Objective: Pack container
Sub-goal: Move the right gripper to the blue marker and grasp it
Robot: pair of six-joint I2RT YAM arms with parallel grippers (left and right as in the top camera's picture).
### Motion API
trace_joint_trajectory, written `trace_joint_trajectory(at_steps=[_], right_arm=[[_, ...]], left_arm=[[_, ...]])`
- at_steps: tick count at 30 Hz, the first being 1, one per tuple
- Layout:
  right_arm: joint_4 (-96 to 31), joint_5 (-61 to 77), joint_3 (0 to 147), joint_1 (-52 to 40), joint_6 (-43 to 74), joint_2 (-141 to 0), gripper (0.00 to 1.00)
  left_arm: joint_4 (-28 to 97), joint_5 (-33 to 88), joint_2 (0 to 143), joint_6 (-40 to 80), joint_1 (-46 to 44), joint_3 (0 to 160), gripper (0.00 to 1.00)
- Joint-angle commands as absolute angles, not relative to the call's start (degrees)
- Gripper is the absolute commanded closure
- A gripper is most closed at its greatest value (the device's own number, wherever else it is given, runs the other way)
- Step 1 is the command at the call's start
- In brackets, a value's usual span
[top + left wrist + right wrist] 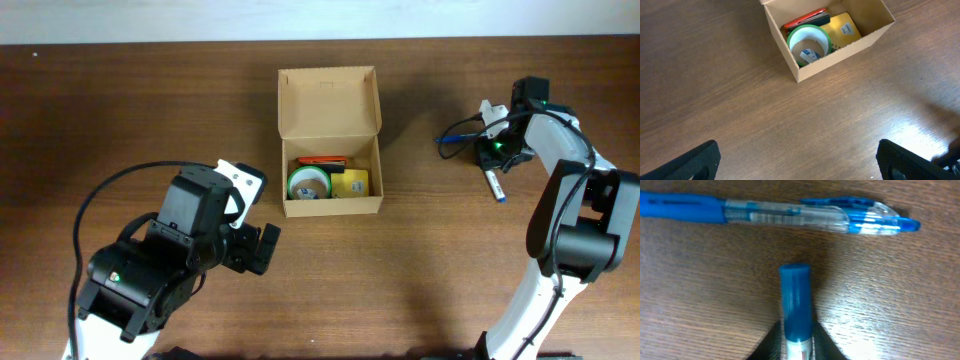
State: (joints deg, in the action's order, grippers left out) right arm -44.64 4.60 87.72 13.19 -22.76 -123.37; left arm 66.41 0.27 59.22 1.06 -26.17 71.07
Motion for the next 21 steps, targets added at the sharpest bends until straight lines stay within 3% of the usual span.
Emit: trace_joint_trajectory(at_steps=[1,4,21], right_arm=[[-45.15,5.58,85.38,13.04,-22.48,-124.53,0.87],[-45.41,5.65,85.47,13.04,-20.21,-124.49,0.96],[-62.06,11.0,109.06,5.23,-17.54,-118.69,0.96]], left_arm=[[66.28,1.13,58.52,0.14,-26.09,72.1,0.01],[66.28,1.13,58.52,0.14,-26.09,72.1,0.0],[66.28,1.13,58.52,0.14,-26.09,72.1,0.0]])
